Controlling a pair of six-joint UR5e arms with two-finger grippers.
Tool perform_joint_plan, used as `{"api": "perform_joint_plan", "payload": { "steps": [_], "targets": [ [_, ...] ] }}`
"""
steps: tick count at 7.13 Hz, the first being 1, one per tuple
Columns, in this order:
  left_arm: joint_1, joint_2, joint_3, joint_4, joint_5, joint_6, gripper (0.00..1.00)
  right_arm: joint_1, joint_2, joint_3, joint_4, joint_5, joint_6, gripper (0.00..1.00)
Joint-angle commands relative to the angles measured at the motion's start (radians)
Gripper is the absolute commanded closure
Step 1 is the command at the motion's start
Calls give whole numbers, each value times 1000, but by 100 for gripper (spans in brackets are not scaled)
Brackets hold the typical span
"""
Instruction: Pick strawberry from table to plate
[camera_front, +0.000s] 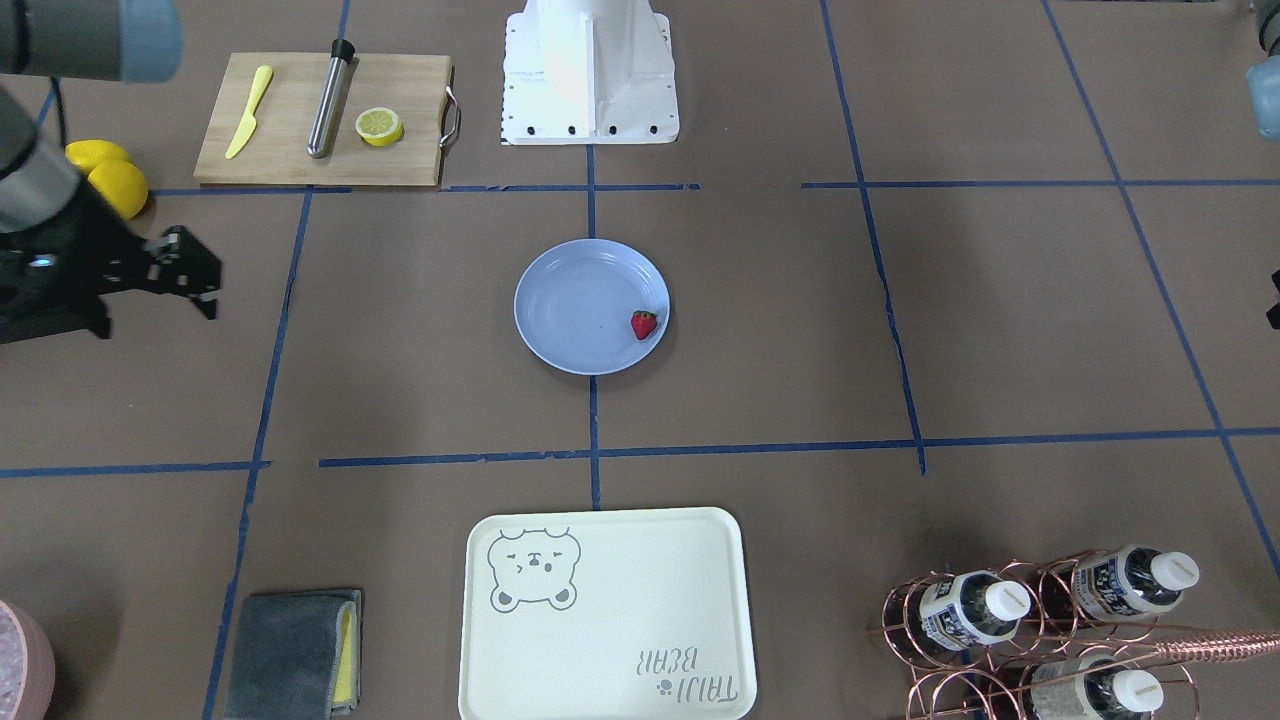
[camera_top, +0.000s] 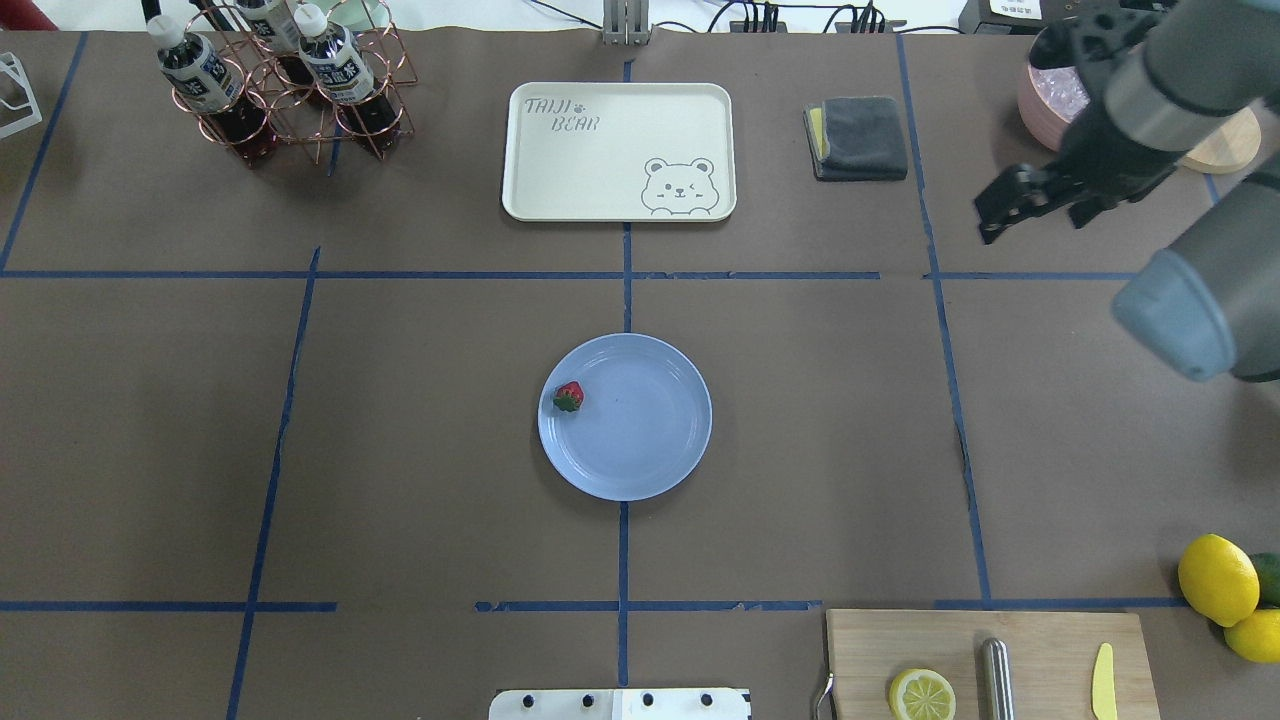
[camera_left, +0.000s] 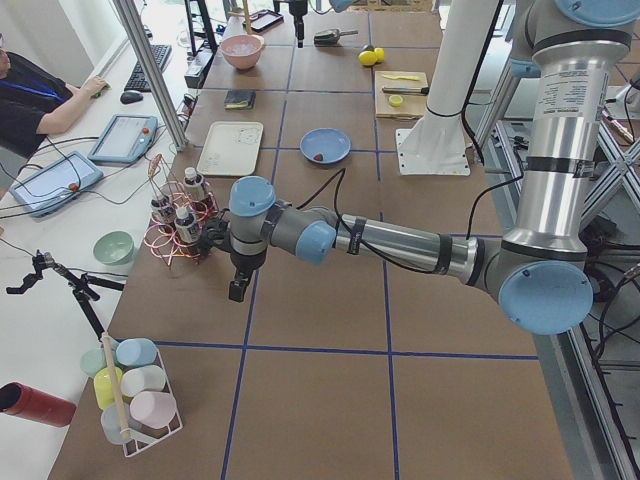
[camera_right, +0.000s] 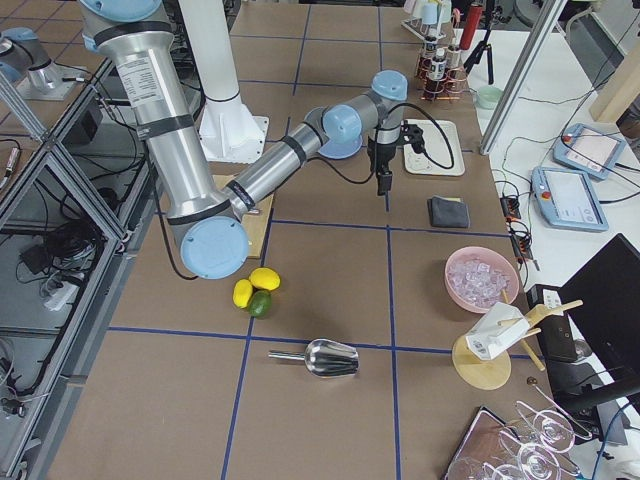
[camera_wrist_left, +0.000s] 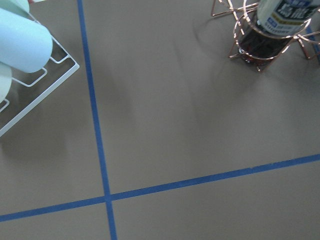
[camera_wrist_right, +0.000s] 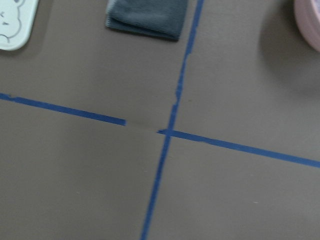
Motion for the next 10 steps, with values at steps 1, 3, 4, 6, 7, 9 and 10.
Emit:
{"api": "perform_joint_plan", "payload": {
  "steps": [1, 3, 4, 6, 7, 9, 10],
  "targets": [
    [-54, 10, 15, 113, -46, 131, 0, 236, -122, -131, -1, 87, -418, 0],
    [-58, 29, 21, 162, -51, 138, 0, 306, -162, -202, 7, 95, -479, 0],
    [-59, 58, 24, 158, -67, 139, 0, 307, -187, -206, 6, 97, -496, 0],
    [-61, 78, 24, 156, -105, 139, 0, 350, -231, -215, 45, 100, -484, 0],
    [-61, 78, 35, 155, -105, 139, 0, 391, -241, -233, 45, 105, -485, 0],
    [-64, 78, 40, 155, -104, 139, 0, 467, -254, -334, 50, 225, -495, 0],
    [-77, 78, 38, 156, -102, 138, 0, 479, -271, -351, 99, 226, -496, 0]
  ]
}}
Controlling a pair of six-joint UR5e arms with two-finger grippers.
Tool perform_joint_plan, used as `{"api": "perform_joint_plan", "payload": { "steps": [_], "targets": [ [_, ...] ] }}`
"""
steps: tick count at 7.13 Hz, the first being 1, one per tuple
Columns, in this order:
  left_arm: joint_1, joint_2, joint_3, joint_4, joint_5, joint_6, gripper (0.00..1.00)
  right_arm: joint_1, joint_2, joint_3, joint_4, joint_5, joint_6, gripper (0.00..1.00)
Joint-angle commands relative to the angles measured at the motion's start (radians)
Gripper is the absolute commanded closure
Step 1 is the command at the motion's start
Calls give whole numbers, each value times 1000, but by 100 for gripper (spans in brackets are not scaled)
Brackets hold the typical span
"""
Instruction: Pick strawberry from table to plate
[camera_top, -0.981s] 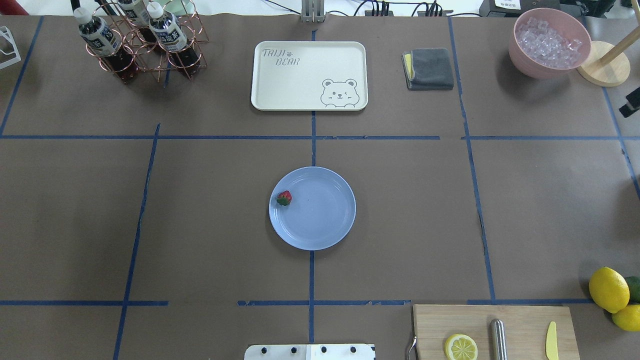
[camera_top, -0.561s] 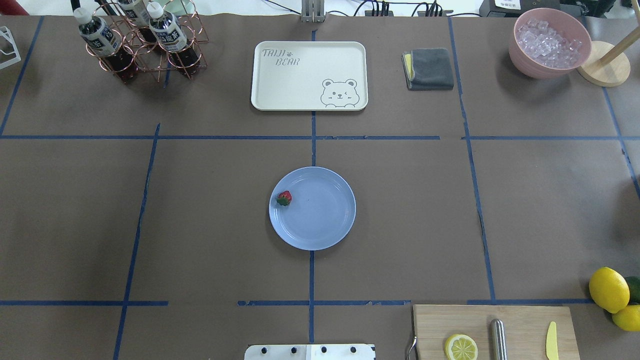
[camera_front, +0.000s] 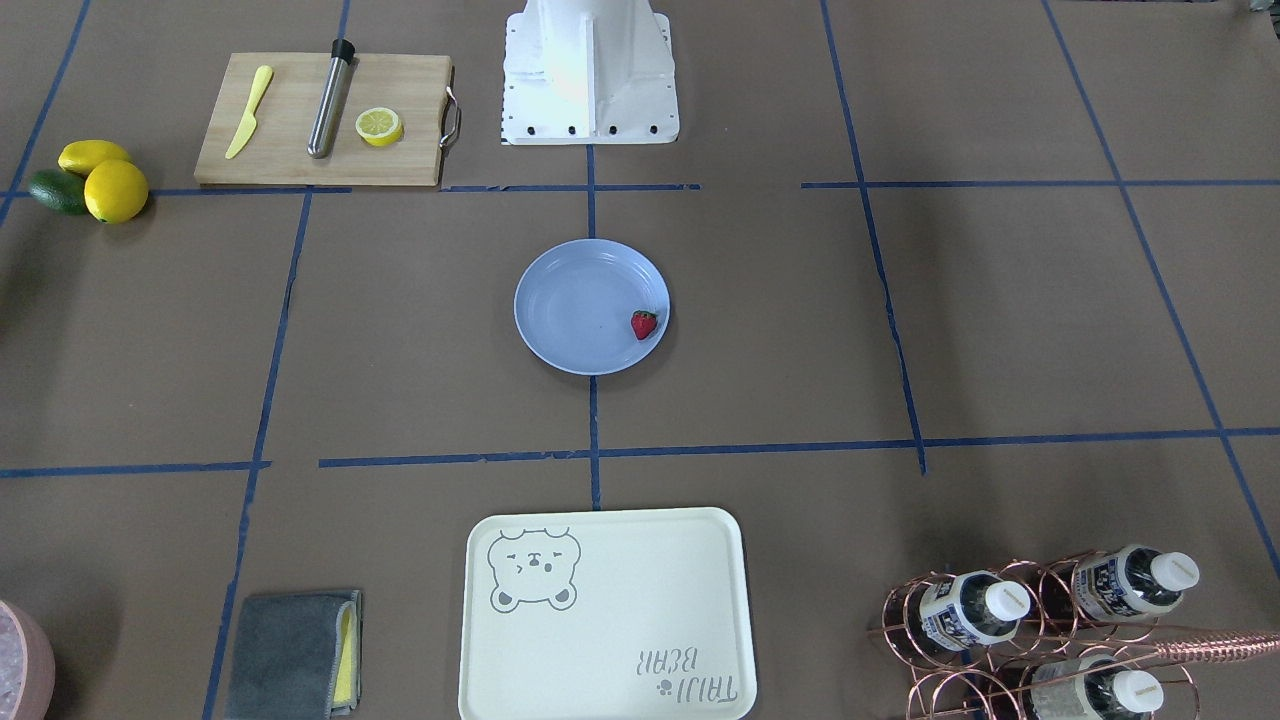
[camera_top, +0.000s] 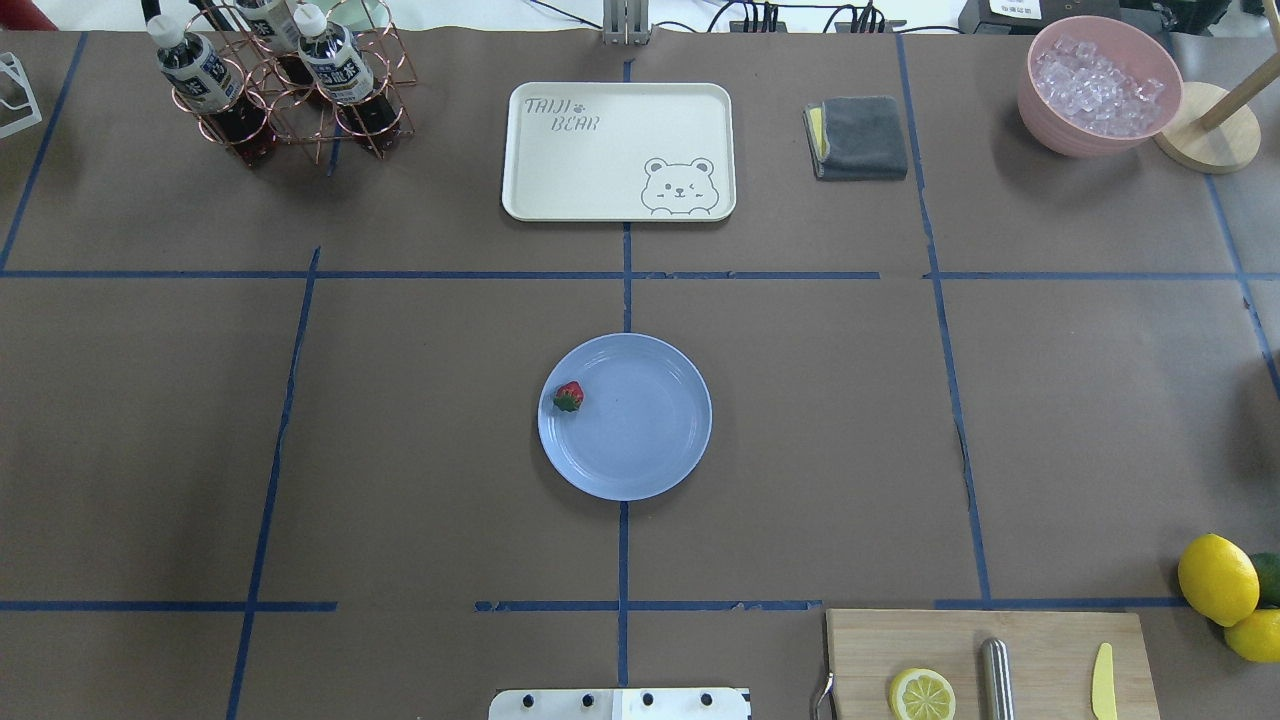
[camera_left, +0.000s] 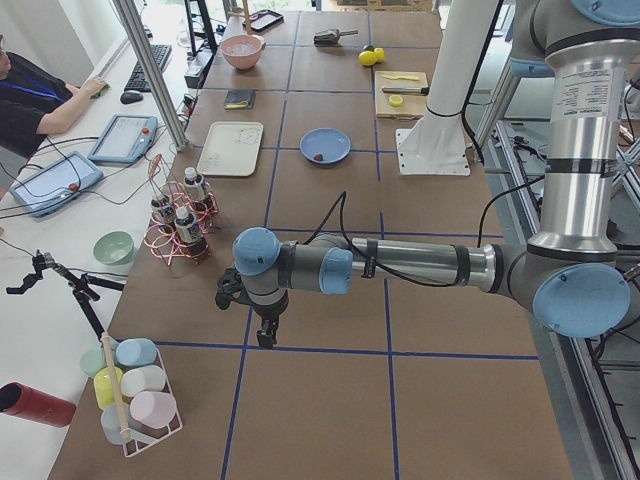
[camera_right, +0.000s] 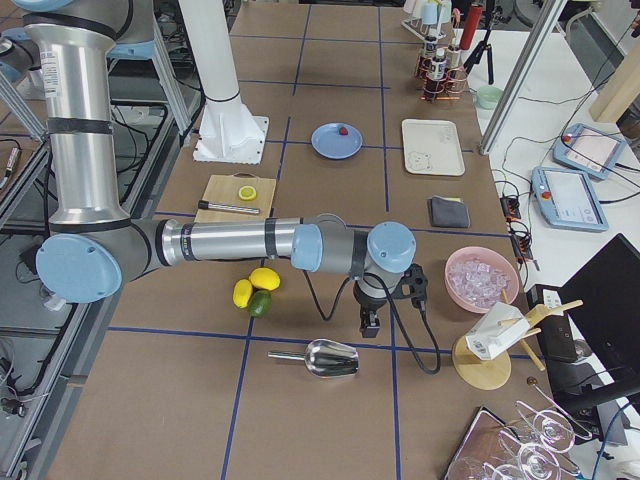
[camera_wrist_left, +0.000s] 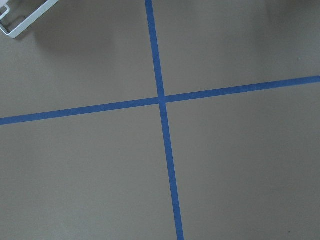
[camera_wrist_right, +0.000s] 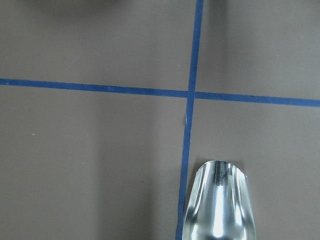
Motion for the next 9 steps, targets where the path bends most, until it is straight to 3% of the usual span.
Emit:
{"api": "perform_joint_plan", "payload": {
  "steps": [1, 2, 9],
  "targets": [
    [-16, 2, 0, 1, 1, 0, 0, 29, -49, -60, 145, 23, 3, 0],
    [-19, 0, 0, 1, 1, 0, 0, 35, -67, -65, 185, 21, 11, 0],
    [-19, 2, -1, 1, 1, -1, 0, 47, -61, -61, 187, 24, 37, 0]
  ]
}}
